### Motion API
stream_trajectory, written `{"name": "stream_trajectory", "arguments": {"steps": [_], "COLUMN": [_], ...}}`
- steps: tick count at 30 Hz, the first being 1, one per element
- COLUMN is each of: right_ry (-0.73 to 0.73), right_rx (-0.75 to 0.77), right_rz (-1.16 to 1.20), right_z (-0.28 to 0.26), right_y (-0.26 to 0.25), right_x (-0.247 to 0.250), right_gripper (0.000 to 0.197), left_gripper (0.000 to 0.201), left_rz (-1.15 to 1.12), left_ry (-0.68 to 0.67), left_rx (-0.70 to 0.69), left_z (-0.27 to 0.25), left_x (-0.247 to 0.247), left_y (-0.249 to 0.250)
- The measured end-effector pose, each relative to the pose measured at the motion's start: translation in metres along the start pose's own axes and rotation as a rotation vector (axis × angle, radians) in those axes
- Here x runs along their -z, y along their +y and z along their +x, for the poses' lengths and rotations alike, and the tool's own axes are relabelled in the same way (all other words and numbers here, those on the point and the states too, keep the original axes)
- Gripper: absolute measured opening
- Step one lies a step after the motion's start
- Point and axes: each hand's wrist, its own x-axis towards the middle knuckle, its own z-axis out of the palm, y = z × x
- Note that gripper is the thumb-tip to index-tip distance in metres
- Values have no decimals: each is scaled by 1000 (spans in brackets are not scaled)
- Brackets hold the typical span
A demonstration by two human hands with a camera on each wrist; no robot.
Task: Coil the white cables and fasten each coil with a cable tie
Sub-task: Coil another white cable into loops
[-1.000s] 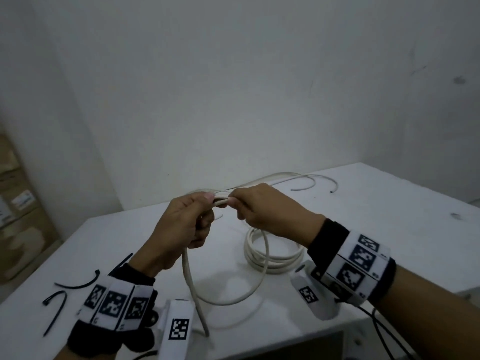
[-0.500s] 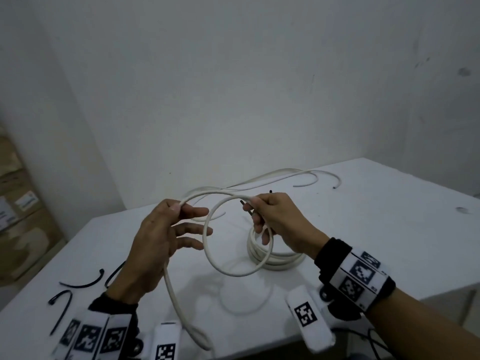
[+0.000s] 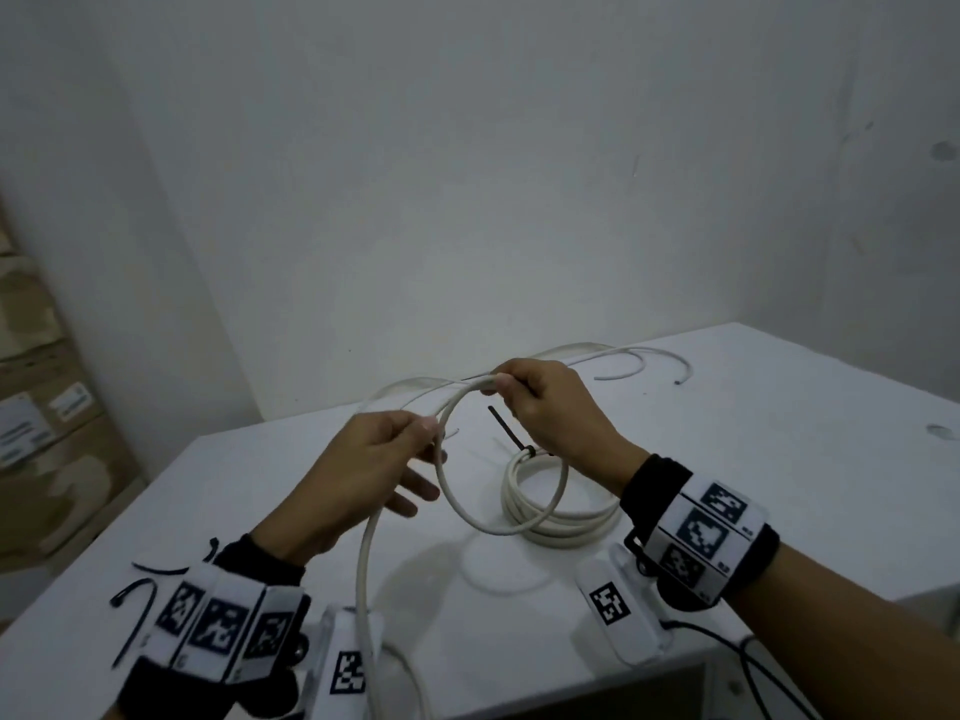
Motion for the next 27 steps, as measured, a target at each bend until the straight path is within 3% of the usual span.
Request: {"name": "stream_trajectory", "arguments": {"steps": [5,11,15,18,20,27], "right_ry": [27,88,119,52,-12,-35], "right_rx": [-97,-92,-142,-244,-280,-156], "right_rz": [202,293,399,607,674,483], "right_z": [-3,-18,-18,-12,-8,-7], "right_y": [3,-1,1,0,1,5], "right_x": [2,-14,-16,-14,-9,-5], "right_gripper": [22,25,18,4,11,11], "left_gripper": [28,19,24,23,22,20], "left_rz": [-299,-448,-512,-489,-482,-663], "left_ry": [98,343,302,229,175,75], "left_rx": [88,-59,-57,-52,-25,176], "left_z": [-1,9,11,10,9,9], "left_x": [-13,-27,-29,-30,-27,-16], "left_y": [-12,-15,-11,-13,-16,-18]}}
